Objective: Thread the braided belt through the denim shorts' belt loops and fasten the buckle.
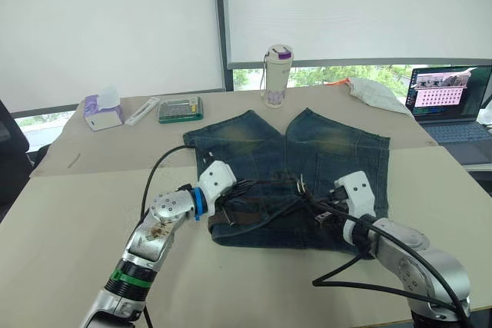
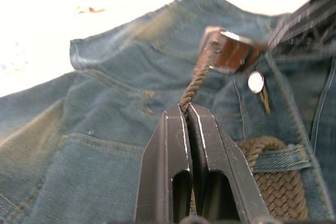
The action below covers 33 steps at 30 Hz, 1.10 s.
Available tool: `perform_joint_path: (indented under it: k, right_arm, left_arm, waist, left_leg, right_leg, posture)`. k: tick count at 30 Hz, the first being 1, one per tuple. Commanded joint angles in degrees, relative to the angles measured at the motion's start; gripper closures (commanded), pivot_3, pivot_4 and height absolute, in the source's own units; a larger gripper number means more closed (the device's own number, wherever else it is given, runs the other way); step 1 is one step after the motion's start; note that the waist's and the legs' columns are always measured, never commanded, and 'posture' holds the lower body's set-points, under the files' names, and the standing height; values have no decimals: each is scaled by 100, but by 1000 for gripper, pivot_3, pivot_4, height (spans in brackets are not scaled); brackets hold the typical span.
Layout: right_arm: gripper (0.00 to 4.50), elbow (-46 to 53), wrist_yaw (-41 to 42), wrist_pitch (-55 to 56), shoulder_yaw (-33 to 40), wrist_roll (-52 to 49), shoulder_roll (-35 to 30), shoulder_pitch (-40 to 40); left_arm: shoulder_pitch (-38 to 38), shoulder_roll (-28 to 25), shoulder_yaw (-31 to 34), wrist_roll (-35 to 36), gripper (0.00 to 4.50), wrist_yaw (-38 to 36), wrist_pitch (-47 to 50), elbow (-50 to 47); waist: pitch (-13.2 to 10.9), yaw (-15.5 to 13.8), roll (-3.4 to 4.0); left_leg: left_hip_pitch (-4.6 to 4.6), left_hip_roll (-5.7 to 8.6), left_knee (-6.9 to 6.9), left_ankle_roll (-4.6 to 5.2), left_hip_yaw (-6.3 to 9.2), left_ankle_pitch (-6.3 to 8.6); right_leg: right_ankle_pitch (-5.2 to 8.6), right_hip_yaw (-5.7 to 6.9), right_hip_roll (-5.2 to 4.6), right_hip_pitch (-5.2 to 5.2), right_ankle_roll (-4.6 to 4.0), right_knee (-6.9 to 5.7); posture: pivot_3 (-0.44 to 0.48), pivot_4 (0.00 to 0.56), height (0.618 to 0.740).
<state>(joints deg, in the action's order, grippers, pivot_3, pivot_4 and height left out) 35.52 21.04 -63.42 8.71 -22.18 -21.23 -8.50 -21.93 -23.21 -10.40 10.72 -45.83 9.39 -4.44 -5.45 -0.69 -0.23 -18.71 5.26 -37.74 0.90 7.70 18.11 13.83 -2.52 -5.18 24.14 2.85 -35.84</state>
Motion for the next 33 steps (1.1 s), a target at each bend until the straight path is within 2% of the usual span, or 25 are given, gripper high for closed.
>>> perform_joint_path:
  k: [1,7,14,19,27,33]
  right_arm:
    - [4474,117,-120,30,155,-70,-47,-138]
    - [4474,318,93,546,-609,183,-591,81]
    - [4474,333,105,819,-929,349,-938,262]
    - [4474,308,104,933,-894,299,-865,224]
    - [4474,166,-50,633,-527,135,-619,246]
    - [4474,73,-78,605,-454,35,-559,211]
  left_arm:
    - [36,-129,-41,8,4500,-174,-41,-234]
    - [-136,211,-141,-288,4500,383,280,-90]
    - [-221,232,-73,-350,4500,466,326,100]
    - [-208,232,-318,-438,4500,274,203,145]
    - [-261,327,487,473,4500,242,718,-28]
    - [-212,163,461,607,4500,-1,838,-130]
  waist:
    - [0,-7,1]
    - [-1,-16,-1]
    - [-1,2,-1]
    - [-2,-6,-2]
    - [-1,-2,-1]
    - [-2,2,-1]
  left_leg:
    - [0,1,0,0,0,0]
    - [0,4,-1,2,0,1]
    - [0,0,0,1,-1,0]
    - [0,2,-1,1,-1,0]
    - [0,-1,0,1,0,0]
    - [0,2,-1,1,0,0]
  right_leg:
    - [0,1,0,0,0,1]
    - [0,4,-1,-3,0,2]
    - [0,2,2,-1,0,2]
    - [0,3,1,-3,0,3]
    - [0,2,2,0,0,1]
    - [0,3,1,-1,0,2]
  posture:
    - [0,150,740]
    - [0,150,740]
    - [0,150,740]
    - [0,150,740]
    - [0,150,740]
    - [0,150,740]
